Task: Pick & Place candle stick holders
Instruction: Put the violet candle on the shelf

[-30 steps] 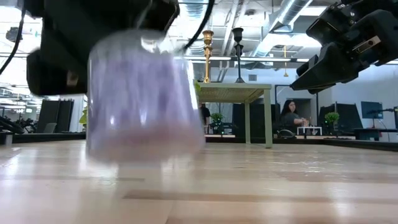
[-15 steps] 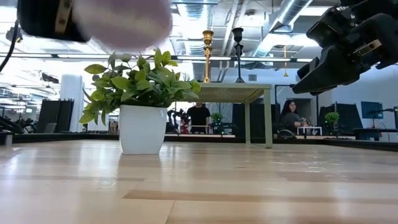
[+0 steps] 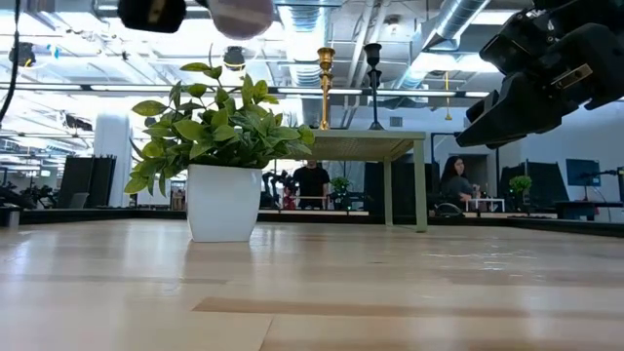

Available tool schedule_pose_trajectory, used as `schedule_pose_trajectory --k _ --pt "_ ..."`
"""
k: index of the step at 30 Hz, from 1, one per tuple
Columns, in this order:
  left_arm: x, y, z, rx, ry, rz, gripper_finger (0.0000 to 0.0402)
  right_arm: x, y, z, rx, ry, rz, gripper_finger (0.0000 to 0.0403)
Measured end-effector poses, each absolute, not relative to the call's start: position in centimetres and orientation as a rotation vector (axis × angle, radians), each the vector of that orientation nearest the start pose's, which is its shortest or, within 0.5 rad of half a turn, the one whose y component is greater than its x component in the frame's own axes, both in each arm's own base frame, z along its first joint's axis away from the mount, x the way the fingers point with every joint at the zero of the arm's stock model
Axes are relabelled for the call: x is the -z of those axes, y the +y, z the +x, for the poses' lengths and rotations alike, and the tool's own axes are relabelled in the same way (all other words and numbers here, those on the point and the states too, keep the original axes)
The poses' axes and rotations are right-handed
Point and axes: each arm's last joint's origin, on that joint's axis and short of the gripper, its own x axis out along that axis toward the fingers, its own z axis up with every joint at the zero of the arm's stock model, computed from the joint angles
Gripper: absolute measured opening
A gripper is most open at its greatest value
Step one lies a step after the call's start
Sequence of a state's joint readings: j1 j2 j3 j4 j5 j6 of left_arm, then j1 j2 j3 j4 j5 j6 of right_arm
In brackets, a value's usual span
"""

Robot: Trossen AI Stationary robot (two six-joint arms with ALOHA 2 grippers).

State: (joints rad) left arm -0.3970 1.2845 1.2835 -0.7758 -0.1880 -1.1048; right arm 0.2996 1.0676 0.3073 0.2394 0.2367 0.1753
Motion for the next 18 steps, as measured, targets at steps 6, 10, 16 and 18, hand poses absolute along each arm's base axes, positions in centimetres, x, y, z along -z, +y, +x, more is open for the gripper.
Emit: schedule_pose_trajectory --k 6,10,16,18 --pt "-36.9 -3.9 22.1 -0.363 0.74 -0.773 0.0002 -16.2 5.0 18.8 -0.001 0.502 0.001 0.0" --pt "-38.9 -1.0 22.2 -0.425 0.702 -0.718 0.0002 -16.2 4.9 18.8 0.029 0.501 -0.027 0.0" --pt "-40.2 3.4 23.5 -0.483 0.699 -0.635 0.0002 -16.2 4.6 18.9 0.047 0.5 -0.021 0.0" --pt "-39.7 4.9 24.0 -0.51 0.72 -0.624 0.0002 -16.2 4.5 18.9 0.05 0.497 -0.019 0.0"
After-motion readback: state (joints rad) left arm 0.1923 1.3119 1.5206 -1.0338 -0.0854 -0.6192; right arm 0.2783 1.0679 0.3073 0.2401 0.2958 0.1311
